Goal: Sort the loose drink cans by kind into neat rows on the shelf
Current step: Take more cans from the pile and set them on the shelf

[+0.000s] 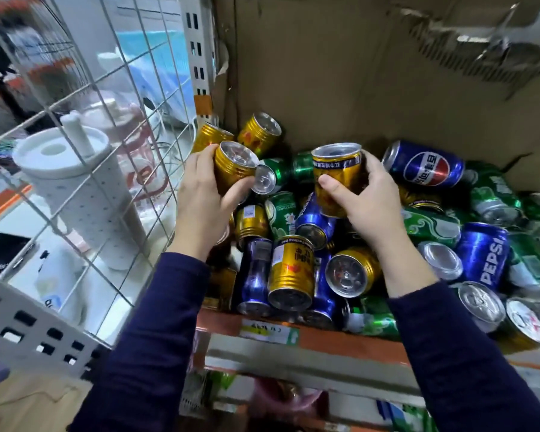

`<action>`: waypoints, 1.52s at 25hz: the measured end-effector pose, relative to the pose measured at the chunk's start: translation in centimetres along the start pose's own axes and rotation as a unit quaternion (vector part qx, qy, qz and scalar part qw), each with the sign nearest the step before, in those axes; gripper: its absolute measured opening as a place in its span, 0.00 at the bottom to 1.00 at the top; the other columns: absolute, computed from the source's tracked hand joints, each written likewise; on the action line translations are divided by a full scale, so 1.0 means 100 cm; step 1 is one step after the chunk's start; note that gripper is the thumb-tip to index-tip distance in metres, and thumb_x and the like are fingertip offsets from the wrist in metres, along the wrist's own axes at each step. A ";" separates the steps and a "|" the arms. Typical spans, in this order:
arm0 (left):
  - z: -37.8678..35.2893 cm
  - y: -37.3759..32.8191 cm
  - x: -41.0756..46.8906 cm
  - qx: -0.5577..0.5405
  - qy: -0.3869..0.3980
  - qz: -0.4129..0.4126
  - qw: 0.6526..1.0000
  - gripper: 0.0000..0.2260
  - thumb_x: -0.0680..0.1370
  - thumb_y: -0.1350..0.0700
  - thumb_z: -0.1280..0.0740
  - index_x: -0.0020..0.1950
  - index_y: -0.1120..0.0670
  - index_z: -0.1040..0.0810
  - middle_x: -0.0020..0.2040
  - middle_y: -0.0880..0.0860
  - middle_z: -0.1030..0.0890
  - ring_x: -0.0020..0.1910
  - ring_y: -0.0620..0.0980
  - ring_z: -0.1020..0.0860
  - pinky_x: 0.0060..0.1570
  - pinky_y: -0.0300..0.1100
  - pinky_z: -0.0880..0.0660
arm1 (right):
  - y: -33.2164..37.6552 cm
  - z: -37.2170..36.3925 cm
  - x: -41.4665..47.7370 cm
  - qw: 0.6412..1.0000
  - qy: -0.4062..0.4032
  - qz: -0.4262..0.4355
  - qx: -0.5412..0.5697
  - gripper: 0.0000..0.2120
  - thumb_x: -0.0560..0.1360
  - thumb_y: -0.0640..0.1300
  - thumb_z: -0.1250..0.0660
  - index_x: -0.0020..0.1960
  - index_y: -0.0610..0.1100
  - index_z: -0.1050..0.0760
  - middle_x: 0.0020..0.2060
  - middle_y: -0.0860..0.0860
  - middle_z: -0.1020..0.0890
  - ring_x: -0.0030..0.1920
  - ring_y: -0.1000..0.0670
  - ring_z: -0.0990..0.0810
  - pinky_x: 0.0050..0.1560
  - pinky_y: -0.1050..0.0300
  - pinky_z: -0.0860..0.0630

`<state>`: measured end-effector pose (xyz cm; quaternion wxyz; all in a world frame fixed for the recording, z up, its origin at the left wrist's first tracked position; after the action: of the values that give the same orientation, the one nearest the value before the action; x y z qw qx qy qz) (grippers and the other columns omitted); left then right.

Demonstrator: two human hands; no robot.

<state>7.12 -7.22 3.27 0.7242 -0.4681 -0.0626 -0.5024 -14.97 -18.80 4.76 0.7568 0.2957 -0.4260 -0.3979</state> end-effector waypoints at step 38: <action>-0.418 -0.583 -0.310 -0.346 0.396 -0.113 0.843 0.27 0.71 0.30 0.40 0.58 0.49 0.29 0.50 0.47 0.23 0.48 0.42 0.23 0.46 0.38 0.25 | -0.287 0.613 -0.330 0.915 -0.333 -0.224 0.053 0.22 0.74 0.59 0.34 0.63 0.49 0.29 0.52 0.49 0.19 0.51 0.51 0.18 0.45 0.55 0.19</action>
<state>-69.70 -20.72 -1.38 0.4161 -0.4394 0.3550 -0.7126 -89.52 -11.80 -3.00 0.4457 0.2731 -0.5962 -0.6094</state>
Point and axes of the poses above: each hand's wrist, its own x-axis towards the middle knuckle, its own z-axis out of the back of the hand, y = z × x, the point moved 6 cm from there along x, towards the middle knuckle
